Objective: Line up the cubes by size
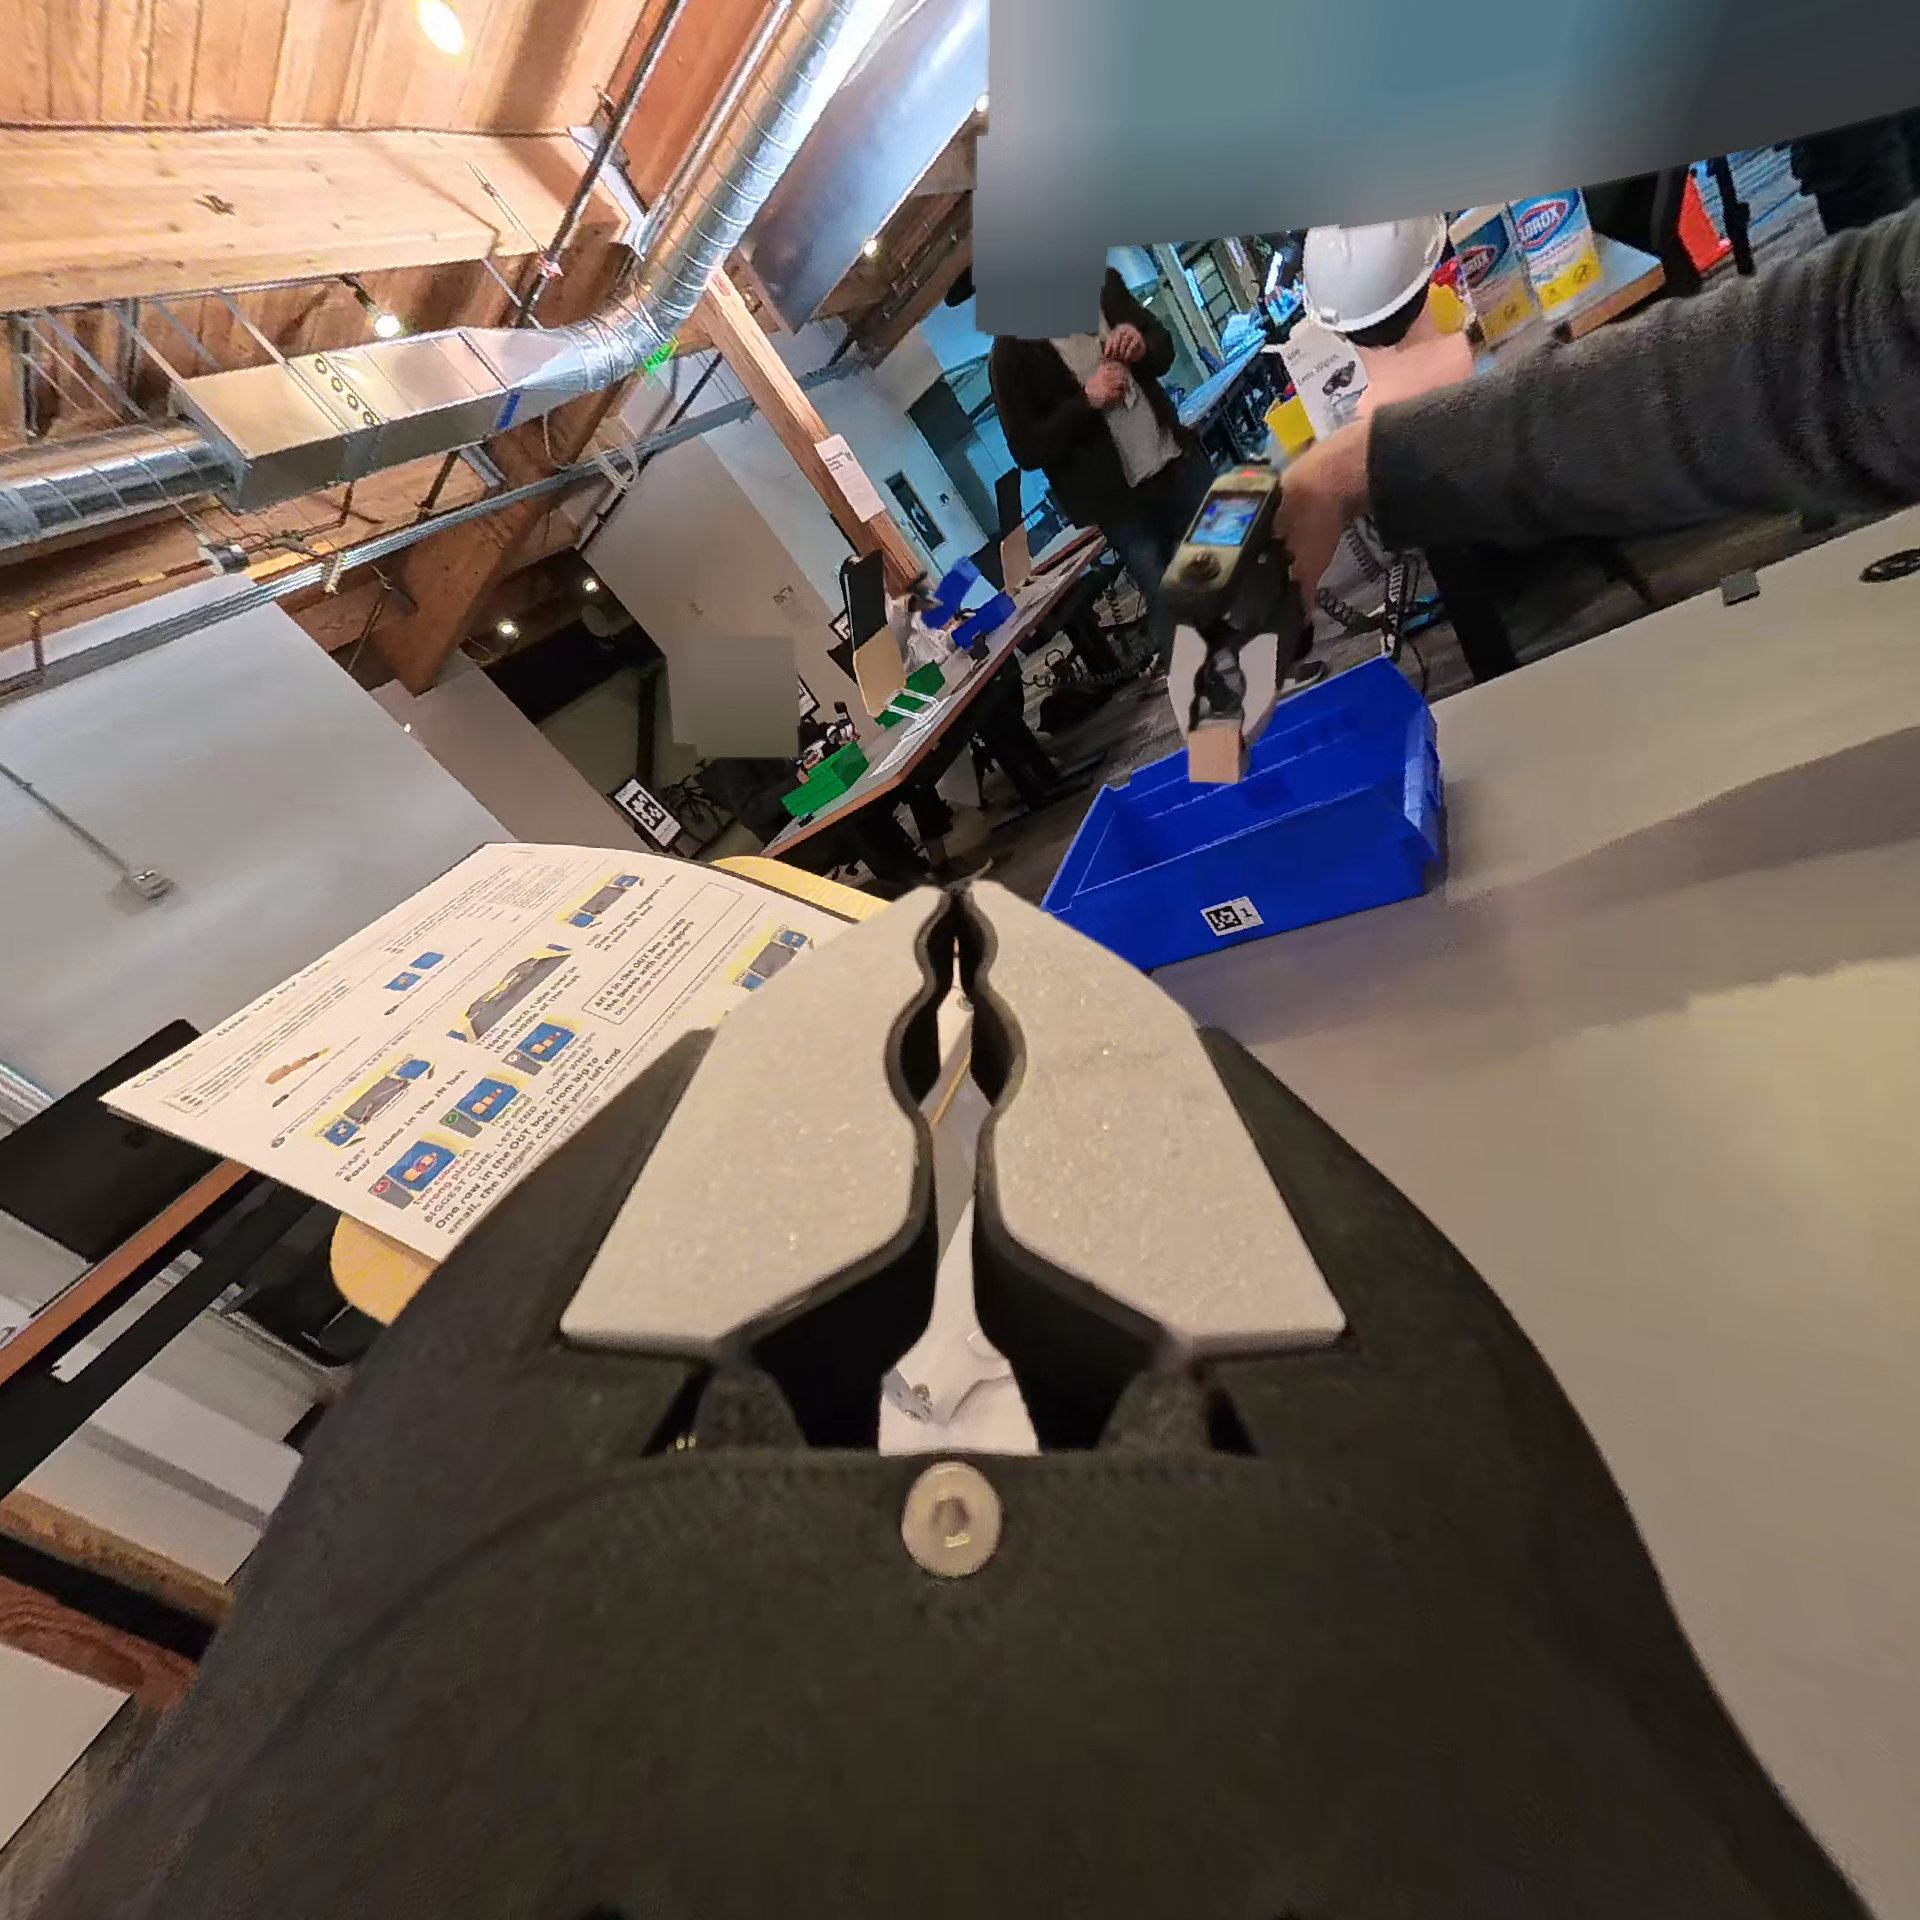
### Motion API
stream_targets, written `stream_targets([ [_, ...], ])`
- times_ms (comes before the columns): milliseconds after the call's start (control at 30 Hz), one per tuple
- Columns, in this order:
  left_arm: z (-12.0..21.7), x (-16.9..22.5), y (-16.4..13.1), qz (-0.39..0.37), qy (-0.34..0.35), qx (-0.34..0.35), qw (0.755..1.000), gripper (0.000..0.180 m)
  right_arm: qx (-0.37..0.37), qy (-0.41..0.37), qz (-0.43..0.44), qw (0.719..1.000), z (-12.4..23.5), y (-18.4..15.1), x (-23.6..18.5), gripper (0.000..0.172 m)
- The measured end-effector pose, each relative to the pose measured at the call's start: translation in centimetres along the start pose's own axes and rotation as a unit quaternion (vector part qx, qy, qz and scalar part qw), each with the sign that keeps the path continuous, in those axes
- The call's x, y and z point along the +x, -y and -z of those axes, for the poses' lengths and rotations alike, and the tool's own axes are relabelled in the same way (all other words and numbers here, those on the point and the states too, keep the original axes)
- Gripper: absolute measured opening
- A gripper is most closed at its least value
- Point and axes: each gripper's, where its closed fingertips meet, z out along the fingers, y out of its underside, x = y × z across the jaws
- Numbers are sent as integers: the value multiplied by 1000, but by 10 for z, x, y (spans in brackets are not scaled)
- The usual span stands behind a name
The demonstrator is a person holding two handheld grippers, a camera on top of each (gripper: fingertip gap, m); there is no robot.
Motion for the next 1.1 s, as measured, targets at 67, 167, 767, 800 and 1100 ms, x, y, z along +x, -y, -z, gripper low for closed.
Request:
stream_targets([
  [67, -1, 1, -2, -2, -2, -6, 1000, 0, -24, 32, 4, 999, -21, -12, -5, 42],
  [167, -2, 1, -4, -1, -3, -8, 1000, 0, -44, 65, 14, 997, -47, -22, -10, 42],
  [767, -7, 5, -17, 3, -21, -29, 999, 0, -113, 165, 44, 979, -109, -39, -28, 42],
  [800, -8, 5, -17, 3, -22, -30, 999, 0, -112, 168, 44, 978, -109, -39, -28, 42],
  [1100, -11, 7, -21, 5, -29, -35, 999, 0, -112, 193, 42, 974, -109, -36, -30, 42],
])
